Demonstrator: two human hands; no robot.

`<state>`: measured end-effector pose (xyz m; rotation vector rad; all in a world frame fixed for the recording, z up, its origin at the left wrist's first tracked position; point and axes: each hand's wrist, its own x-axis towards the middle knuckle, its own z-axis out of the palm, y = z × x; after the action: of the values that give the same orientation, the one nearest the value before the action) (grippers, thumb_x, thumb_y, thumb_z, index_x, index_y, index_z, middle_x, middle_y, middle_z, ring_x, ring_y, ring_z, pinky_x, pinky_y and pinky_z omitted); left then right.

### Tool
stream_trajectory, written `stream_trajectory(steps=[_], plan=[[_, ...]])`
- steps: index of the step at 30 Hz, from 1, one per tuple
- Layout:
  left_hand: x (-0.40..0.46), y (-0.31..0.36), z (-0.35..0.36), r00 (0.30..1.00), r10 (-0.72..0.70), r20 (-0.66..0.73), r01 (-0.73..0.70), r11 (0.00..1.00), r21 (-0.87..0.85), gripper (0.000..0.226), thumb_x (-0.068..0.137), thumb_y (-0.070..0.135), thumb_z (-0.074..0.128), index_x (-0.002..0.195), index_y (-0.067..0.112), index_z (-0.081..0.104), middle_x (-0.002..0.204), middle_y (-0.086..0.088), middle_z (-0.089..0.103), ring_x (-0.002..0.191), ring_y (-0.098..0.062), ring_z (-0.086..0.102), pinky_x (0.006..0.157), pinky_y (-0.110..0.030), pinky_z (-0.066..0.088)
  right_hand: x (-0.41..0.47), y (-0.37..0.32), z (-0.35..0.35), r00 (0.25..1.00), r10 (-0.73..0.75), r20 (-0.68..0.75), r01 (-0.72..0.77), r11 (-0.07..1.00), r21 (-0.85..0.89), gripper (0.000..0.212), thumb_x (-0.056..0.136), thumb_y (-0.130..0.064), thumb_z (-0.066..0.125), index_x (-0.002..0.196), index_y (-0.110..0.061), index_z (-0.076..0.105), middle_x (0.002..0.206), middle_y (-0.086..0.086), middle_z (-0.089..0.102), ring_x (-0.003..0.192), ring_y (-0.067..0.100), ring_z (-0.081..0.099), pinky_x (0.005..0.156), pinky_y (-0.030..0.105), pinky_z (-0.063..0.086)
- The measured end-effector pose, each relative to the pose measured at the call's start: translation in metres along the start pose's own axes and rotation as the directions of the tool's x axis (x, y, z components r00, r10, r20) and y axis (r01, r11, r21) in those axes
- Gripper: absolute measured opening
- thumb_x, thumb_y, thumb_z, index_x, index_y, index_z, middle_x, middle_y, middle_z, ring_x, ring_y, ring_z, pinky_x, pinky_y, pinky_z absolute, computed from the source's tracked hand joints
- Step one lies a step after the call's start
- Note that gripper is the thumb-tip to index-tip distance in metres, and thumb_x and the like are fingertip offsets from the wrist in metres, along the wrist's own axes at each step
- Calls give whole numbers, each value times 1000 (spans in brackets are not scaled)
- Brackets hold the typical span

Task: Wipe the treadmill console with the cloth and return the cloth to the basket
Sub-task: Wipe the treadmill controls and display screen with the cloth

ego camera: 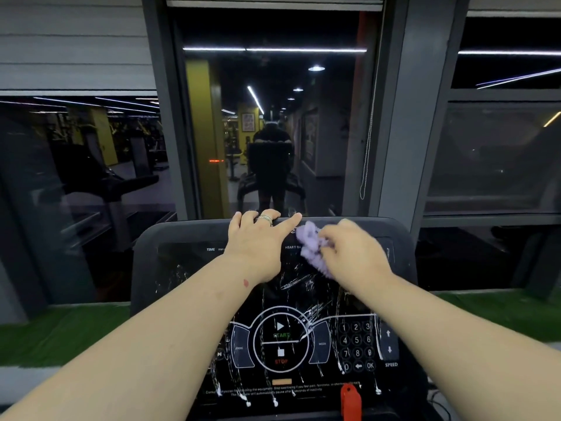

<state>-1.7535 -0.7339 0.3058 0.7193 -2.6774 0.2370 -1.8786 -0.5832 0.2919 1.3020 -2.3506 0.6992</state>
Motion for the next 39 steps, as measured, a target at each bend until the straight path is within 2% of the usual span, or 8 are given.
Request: stream_trajectory(steps=[7,12,16,22,26,31,36,39], plan=[[-1,-8,-8,999,31,30,-31,999,-17,90,90,20,58,156,57,8,163,13,23,144,-26,26,122,-43,11,-23,-13,13,966,-182,182,190,981,-30,16,96,-25,51,104,-24,64,95,-5,40,85,27,55,69,32,40],[-1,-20,-8,997,70,14,-69,997,-40,94,87,10,58,158,50,11,165,19,22,146,-22,27,119,-40,17,-11,-18,10,999,1,-35,0,1000,9,12,95,-22,52,100,-24,62,96,-1,45,79,26,56,68,34,46],[-2,-23,-6,995,101,-13,-102,993,-60,92,89,9,60,160,45,13,165,20,21,147,-20,27,120,-39,15,-38,-37,27,953,-208,220,218,976,-21,15,94,-25,55,106,-23,63,100,-1,42,91,28,57,68,34,43],[-1,-32,1,994,111,-5,-111,992,-57,99,83,14,66,160,46,13,164,10,25,149,-20,23,123,-38,16,-13,-35,20,1000,-6,-13,6,1000,15,8,95,-19,52,90,-24,57,92,-2,41,74,25,49,63,33,37],[0,-32,1,992,123,-27,-125,990,-59,94,84,18,66,160,45,17,162,9,29,147,-20,27,121,-37,18,-27,-41,29,948,-217,232,230,973,-30,14,96,-32,57,104,-23,65,98,-1,42,81,26,52,68,35,47],[1,-33,5,992,110,-57,-114,991,-63,93,84,17,67,159,44,20,162,11,31,147,-18,28,120,-36,19,-4,-35,16,1000,-6,-26,6,1000,-2,16,97,-23,48,87,-25,60,89,-4,41,75,24,55,64,33,45],[0,-31,4,990,119,-70,-123,991,-60,97,80,20,72,159,44,21,160,11,32,146,-18,30,119,-36,19,-28,-46,27,944,-222,245,237,971,-32,17,97,-29,50,103,-28,65,99,-2,42,90,26,57,72,33,46],[0,-31,3,992,110,-65,-114,991,-63,92,84,20,68,159,44,21,161,12,31,147,-17,28,119,-35,17,-3,-33,18,998,-47,38,48,999,-20,15,97,-25,48,95,-26,63,95,-3,43,80,22,56,66,33,44]])
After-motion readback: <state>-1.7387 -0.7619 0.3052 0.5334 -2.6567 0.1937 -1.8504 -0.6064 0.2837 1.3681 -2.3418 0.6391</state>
